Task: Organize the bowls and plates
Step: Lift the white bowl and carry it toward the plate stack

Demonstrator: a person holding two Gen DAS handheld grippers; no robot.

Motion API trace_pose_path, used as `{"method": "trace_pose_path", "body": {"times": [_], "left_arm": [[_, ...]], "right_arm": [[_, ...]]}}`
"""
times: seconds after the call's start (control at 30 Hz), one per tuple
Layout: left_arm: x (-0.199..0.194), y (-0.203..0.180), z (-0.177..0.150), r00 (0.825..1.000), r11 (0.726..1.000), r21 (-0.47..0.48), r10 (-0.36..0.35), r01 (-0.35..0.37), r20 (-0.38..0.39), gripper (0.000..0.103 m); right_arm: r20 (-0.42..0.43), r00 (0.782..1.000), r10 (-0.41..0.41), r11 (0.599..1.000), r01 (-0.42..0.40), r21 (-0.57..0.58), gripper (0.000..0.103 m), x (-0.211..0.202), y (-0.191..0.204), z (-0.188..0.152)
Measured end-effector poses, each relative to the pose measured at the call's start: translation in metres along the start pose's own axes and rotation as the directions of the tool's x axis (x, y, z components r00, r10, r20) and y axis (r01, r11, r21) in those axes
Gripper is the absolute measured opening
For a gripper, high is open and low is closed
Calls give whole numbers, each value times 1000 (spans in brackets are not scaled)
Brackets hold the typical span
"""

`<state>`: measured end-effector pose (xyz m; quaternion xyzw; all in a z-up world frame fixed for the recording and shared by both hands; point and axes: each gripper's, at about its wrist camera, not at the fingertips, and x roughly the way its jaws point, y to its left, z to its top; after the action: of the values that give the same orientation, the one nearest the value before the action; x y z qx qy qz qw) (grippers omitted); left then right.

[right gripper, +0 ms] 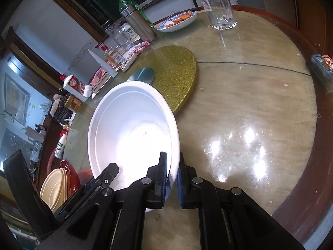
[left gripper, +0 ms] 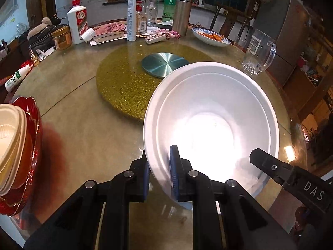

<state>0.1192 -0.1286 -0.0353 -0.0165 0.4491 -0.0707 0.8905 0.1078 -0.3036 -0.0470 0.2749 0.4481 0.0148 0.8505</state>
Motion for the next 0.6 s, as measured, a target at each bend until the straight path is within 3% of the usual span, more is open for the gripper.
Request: {"method": "trace_pose_path", "body": {"times": [0.23,0.6], "left_arm": [[-16,13,-6,1000,1000,-19,-5,5,15,15],[-46,48,-13,995,997,-61,44,-38,85,16]], "right_arm": [[6,1000,22,999,-22,-24,8,-8,12,-8],[5,997,77,991,-76,-108,8,-16,54,-22]]}}
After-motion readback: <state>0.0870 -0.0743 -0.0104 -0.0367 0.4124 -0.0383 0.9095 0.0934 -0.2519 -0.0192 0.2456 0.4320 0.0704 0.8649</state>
